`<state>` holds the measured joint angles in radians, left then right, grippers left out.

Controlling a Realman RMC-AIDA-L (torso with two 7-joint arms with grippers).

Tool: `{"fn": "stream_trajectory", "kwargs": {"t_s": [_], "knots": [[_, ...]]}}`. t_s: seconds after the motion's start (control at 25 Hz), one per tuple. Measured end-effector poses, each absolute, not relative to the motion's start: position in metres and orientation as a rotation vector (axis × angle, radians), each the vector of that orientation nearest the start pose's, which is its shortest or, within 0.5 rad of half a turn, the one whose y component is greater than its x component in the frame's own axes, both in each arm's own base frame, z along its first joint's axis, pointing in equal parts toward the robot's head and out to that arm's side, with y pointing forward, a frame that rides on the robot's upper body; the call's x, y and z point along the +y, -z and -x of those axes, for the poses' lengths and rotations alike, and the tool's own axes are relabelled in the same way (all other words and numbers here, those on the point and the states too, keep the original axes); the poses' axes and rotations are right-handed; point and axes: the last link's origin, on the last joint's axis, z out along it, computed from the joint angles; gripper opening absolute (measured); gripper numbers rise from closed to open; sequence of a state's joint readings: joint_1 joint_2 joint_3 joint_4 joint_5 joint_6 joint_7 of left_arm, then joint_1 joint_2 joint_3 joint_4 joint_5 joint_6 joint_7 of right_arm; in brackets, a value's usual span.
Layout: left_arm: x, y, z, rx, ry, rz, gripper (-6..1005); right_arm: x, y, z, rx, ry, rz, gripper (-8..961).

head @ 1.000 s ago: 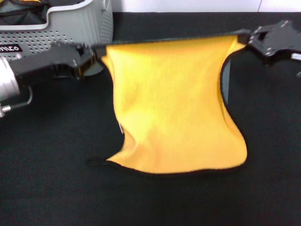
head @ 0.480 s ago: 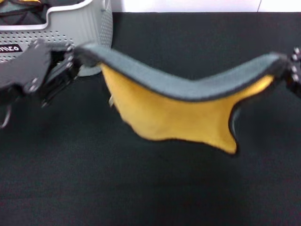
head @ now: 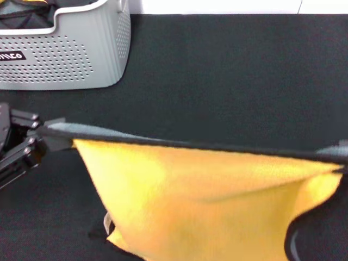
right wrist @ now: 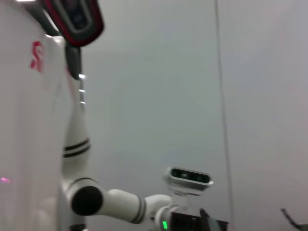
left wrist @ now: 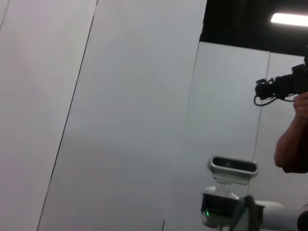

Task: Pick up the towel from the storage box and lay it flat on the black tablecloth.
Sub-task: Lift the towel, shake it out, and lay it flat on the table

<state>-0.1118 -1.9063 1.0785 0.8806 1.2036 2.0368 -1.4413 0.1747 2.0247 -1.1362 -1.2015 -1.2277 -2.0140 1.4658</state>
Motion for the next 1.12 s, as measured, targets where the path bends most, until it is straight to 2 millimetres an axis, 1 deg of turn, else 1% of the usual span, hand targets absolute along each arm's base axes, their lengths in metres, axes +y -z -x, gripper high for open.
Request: {"fn": "stream_trajectory", "kwargs": {"t_s": [0.24,0.48,0.68,0.76,0.8,0.92,1.12], "knots": [[0.201,-0.097,0.273,-0.44,1.309,2.744,13,0.222,-0.067,-0.186,-0.035,-1.401,2.916,107],[0.198,-0.09,0.28,-0.492,1.237,2.797,13,0.224,-0.052,-0.189,0.049,-1.385,2.967,108],[0.198,-0.091,0.285,-0.515,1.218,2.797,14,0.227,-0.045,-0.192,0.108,-1.373,2.977,110],[0.198,-0.095,0.289,-0.533,1.212,2.764,14,0.229,-0.044,-0.193,0.118,-1.364,2.969,110],[0.199,-0.096,0.291,-0.539,1.208,2.748,14,0.238,-0.04,-0.196,0.145,-1.331,2.939,111],[0.206,-0.095,0.295,-0.561,1.193,2.701,14,0.254,-0.034,-0.201,0.185,-1.274,2.898,111],[0.235,-0.08,0.293,-0.596,1.158,2.682,14,0.289,-0.023,-0.211,0.243,-1.159,2.823,113]]}}
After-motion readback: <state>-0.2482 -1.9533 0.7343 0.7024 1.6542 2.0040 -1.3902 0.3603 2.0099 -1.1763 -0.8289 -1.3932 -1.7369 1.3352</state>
